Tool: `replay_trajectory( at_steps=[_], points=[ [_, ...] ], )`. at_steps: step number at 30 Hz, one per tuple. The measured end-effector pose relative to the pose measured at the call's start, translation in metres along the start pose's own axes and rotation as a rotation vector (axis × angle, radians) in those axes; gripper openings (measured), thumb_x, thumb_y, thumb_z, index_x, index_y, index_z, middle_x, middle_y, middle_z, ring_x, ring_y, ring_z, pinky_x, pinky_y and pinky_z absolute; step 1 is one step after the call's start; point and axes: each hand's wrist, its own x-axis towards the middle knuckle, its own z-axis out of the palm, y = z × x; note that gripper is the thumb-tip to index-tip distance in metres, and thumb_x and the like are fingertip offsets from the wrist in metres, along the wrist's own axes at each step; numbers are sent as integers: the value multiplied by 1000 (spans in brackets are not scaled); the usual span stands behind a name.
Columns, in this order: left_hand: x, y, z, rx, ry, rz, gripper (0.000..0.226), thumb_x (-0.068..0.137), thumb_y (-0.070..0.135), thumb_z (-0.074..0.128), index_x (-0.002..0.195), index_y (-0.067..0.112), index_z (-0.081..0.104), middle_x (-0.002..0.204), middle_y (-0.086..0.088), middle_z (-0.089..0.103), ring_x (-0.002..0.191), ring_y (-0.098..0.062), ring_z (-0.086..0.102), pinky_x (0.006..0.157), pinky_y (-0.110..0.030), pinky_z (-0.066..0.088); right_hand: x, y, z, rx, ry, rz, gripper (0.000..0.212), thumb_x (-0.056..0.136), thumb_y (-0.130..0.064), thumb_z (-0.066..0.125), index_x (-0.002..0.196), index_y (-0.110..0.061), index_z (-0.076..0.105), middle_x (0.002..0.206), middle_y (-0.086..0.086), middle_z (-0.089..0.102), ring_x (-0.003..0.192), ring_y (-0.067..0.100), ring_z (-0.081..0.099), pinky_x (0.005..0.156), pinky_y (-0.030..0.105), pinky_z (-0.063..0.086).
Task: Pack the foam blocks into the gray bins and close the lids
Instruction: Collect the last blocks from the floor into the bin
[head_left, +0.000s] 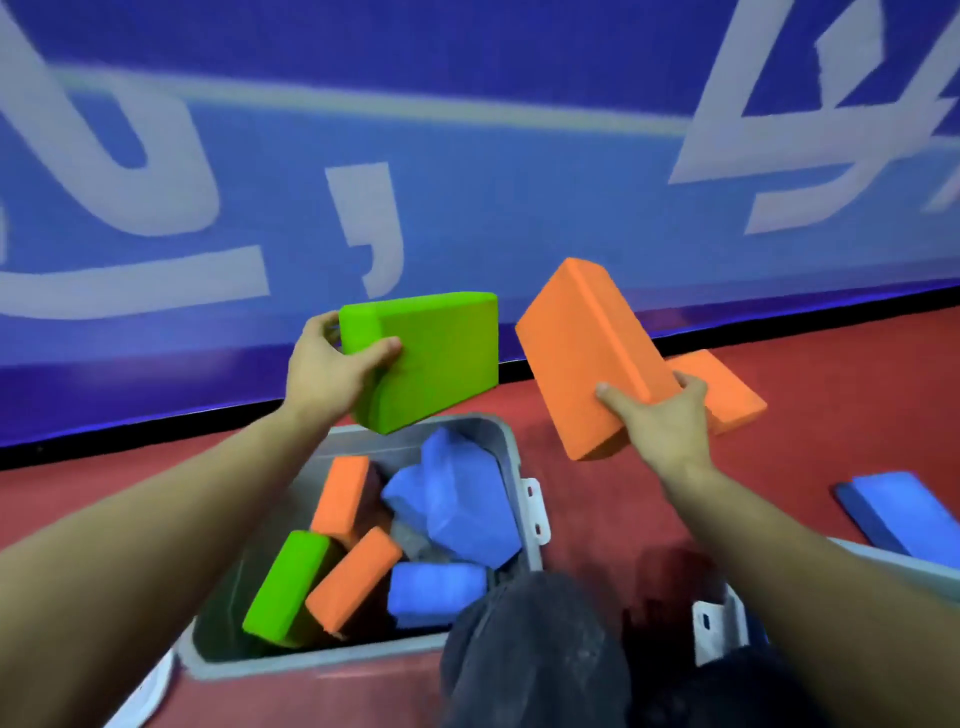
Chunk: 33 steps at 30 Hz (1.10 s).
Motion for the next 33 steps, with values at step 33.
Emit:
replay_trajectory(
  at_steps=[33],
  points=[
    [-15,-180,-103,682,-5,-227,91,78,63,75,149,16,42,134,-11,48,123,-35,51,95,-50,51,-96,14,164,-866,-790,-765,59,97,-63,47,146,-31,42,143,-10,41,135,17,37,115,38,29]
  ],
)
